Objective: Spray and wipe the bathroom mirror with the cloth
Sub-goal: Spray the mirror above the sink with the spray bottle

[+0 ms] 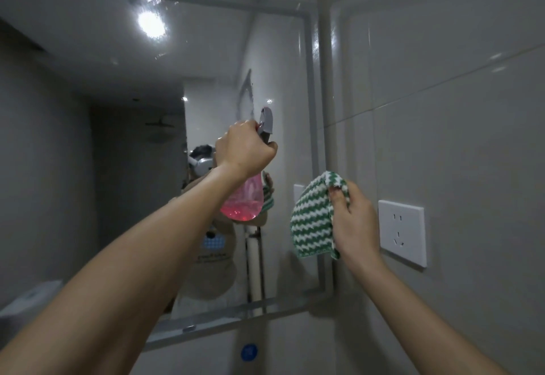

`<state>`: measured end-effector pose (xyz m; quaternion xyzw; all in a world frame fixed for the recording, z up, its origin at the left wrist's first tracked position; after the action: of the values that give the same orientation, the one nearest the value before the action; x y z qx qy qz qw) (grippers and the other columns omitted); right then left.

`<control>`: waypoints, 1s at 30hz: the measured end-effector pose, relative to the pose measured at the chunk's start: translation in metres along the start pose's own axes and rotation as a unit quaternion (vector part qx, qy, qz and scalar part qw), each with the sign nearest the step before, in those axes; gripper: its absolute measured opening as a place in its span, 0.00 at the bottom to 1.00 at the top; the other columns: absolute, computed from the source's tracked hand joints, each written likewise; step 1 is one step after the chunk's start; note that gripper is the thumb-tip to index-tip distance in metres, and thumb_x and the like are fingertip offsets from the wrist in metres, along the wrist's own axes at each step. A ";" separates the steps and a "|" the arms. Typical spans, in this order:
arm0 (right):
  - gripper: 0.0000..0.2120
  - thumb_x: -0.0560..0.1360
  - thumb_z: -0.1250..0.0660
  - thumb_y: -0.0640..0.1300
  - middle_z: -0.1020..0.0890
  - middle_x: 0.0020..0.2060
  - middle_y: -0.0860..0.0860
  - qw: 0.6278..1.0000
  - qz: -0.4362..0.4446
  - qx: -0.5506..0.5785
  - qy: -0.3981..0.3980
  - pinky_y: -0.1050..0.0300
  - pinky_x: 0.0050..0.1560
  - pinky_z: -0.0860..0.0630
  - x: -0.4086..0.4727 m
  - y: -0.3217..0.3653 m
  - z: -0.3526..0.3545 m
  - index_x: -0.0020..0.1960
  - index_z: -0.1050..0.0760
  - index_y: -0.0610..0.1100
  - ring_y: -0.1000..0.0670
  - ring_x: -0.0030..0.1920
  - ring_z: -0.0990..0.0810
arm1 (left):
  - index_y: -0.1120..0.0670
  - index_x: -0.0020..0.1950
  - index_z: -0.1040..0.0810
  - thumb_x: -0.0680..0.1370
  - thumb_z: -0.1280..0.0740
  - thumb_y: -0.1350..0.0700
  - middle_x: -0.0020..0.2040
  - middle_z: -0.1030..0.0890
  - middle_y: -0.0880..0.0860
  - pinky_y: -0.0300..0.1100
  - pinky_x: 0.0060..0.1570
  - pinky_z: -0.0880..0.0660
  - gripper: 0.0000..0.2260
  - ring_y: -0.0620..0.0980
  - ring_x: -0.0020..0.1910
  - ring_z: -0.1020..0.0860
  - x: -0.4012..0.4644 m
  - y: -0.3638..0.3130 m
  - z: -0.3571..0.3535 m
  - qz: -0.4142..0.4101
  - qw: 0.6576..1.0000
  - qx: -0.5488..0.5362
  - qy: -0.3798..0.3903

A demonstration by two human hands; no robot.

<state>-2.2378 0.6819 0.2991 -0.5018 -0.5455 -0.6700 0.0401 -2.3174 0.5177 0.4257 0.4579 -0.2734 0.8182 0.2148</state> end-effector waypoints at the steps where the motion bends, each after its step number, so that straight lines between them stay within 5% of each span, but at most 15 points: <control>1: 0.07 0.81 0.43 0.44 0.23 0.39 0.59 1.000 -0.001 0.000 -0.001 0.71 0.32 0.28 -0.004 -0.001 0.001 0.54 0.27 0.48 0.63 0.37 0.25 | 0.56 0.48 0.25 0.73 0.34 0.50 0.44 0.25 0.52 0.45 0.44 0.28 0.10 0.54 0.43 0.25 -0.004 0.001 -0.001 0.004 1.000 0.004 0.001; 6: 0.07 0.81 0.43 0.43 0.23 0.38 0.59 1.000 -0.017 -0.019 -0.002 0.71 0.33 0.28 -0.021 -0.015 0.007 0.54 0.27 0.48 0.63 0.37 0.26 | 0.55 0.52 0.25 0.73 0.35 0.50 0.48 0.25 0.51 0.46 0.46 0.29 0.12 0.51 0.44 0.27 -0.034 0.009 -0.011 0.006 1.000 -0.017 -0.004; 9: 0.09 0.81 0.42 0.44 0.22 0.39 0.57 0.999 -0.029 -0.028 0.006 0.57 0.41 0.23 -0.037 -0.022 0.007 0.56 0.25 0.47 0.60 0.40 0.24 | 0.54 0.56 0.25 0.73 0.34 0.50 0.50 0.25 0.50 0.44 0.46 0.32 0.14 0.49 0.45 0.29 -0.059 0.019 -0.022 0.020 0.999 -0.027 0.014; 13: 0.10 0.81 0.42 0.43 0.21 0.41 0.54 0.998 -0.045 -0.038 0.009 0.56 0.45 0.23 -0.058 -0.028 0.011 0.58 0.24 0.44 0.56 0.42 0.22 | 0.53 0.54 0.25 0.73 0.34 0.49 0.52 0.23 0.52 0.46 0.48 0.28 0.13 0.55 0.50 0.24 -0.100 0.029 -0.037 0.043 0.997 -0.024 0.056; 22: 0.10 0.81 0.42 0.43 0.20 0.46 0.48 0.994 -0.088 -0.062 0.014 0.45 0.52 0.23 -0.099 -0.042 0.020 0.57 0.25 0.43 0.47 0.48 0.21 | 0.53 0.44 0.31 0.73 0.34 0.50 0.52 0.22 0.54 0.43 0.44 0.36 0.08 0.57 0.52 0.24 -0.180 0.042 -0.066 0.092 0.985 -0.024 0.141; 30: 0.09 0.81 0.43 0.43 0.22 0.44 0.50 0.990 -0.122 -0.070 0.020 0.60 0.41 0.29 -0.127 -0.057 0.032 0.57 0.25 0.42 0.51 0.44 0.23 | 0.53 0.46 0.31 0.72 0.34 0.50 0.49 0.26 0.52 0.46 0.44 0.32 0.09 0.58 0.50 0.24 -0.222 0.054 -0.088 0.099 0.978 -0.015 0.182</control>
<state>-2.1893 0.6664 0.1660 -0.4199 -0.5533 -0.7164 -0.0659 -2.2974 0.5109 0.1820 0.2689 -0.2861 0.9007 0.1860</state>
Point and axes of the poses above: each hand's wrist, its own x-axis towards the middle knuckle, its own z-axis out of the back of the hand, y = z × x, the point moved 7 cm from there along x, towards the middle knuckle
